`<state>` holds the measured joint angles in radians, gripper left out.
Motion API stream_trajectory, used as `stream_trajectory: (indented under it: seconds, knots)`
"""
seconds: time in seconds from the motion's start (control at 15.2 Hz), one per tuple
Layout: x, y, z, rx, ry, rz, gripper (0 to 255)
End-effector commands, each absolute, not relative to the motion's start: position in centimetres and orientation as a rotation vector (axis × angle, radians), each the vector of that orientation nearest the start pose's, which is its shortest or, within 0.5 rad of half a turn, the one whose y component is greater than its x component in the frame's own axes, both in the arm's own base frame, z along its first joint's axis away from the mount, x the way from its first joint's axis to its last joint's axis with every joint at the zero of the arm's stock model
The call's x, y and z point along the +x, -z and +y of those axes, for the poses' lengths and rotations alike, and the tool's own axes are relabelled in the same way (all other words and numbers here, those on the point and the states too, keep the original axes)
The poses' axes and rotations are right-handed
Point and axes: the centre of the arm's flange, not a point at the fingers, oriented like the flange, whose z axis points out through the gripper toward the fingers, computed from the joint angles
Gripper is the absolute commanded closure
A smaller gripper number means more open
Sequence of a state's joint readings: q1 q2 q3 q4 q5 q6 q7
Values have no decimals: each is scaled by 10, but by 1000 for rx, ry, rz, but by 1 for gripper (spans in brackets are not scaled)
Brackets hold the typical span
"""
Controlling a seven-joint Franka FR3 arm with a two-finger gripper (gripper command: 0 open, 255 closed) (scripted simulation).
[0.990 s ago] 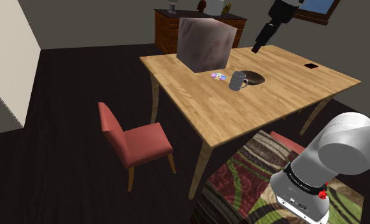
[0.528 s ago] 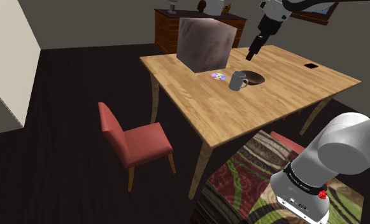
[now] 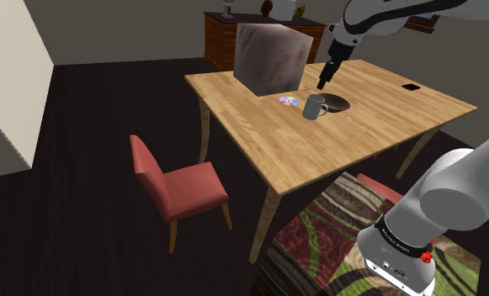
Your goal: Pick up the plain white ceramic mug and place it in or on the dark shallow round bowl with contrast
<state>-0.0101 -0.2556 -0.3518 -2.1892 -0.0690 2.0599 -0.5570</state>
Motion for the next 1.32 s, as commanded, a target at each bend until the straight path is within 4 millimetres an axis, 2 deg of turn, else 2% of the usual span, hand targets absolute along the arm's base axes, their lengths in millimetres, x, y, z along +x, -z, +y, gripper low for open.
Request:
stream_trajectory:
  seconds: [0.0, 0.59, 1.06, 1.25]
  knots:
    - [468, -482, -204, -3139, 152, -371, 0]
    - [524, -401, -279, -3114, 40, -402, 0]
    - [525, -364, -279, -3114, 40, -402, 0]
    - [525, -361, -279, -3114, 40, -402, 0]
